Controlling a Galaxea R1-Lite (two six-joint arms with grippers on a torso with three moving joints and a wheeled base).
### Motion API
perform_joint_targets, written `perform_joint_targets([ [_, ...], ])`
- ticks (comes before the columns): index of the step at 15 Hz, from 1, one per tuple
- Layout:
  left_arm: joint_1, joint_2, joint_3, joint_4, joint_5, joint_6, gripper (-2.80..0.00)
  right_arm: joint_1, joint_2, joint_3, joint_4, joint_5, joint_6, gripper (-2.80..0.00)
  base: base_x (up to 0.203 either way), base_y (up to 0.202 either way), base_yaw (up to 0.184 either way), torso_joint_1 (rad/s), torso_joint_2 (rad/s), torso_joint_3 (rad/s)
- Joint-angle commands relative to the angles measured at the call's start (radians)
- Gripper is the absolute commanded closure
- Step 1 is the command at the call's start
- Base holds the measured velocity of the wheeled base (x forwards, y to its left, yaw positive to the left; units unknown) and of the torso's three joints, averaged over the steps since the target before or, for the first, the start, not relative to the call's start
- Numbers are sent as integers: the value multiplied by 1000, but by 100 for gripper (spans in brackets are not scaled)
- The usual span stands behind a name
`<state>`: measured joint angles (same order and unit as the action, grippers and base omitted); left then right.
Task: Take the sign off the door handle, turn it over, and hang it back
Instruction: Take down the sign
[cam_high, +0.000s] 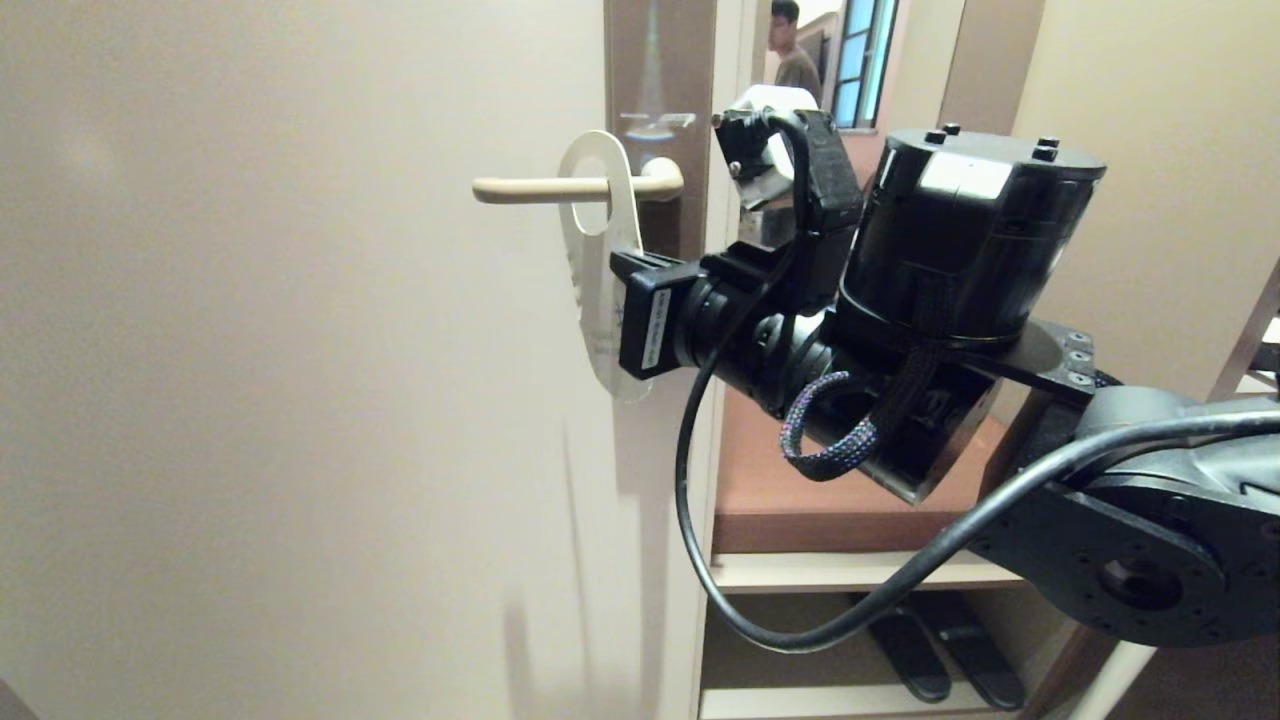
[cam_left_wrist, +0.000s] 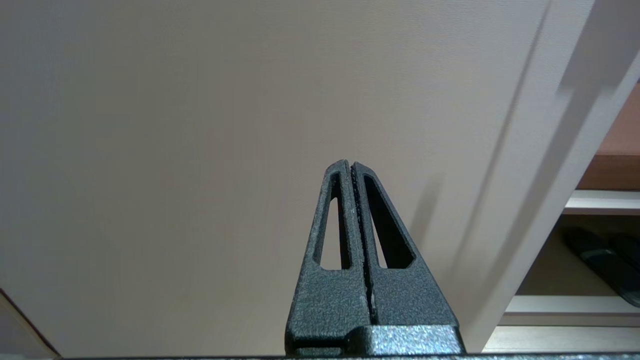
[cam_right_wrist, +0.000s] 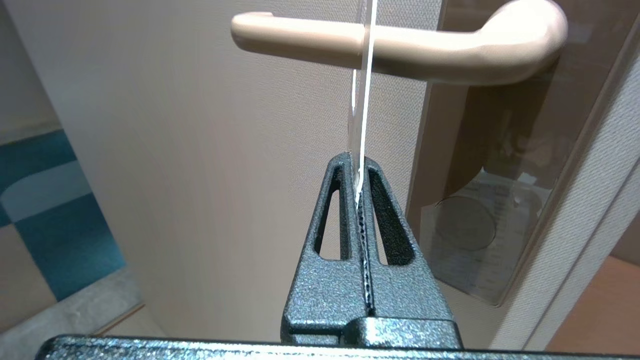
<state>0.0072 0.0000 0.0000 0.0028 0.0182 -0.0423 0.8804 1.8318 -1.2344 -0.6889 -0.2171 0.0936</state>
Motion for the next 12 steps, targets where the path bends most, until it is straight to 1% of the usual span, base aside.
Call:
perform_joint_targets([
  [1, 0, 0, 0, 0, 0, -1, 0, 11, 20, -9, -6, -5, 13, 0, 0, 0, 0, 0, 0, 0],
  [6, 0, 0, 0, 0, 0, -1, 0, 23, 48, -59, -7, -26, 23, 0, 0, 0, 0, 0, 0, 0],
  [8, 0, 0, 0, 0, 0, -1, 0, 32, 71, -84, -16, -54, 24, 0, 0, 0, 0, 0, 0, 0],
  [12, 0, 0, 0, 0, 0, -1, 0, 34, 98, -97, -49, -59, 24, 0, 0, 0, 0, 0, 0, 0],
])
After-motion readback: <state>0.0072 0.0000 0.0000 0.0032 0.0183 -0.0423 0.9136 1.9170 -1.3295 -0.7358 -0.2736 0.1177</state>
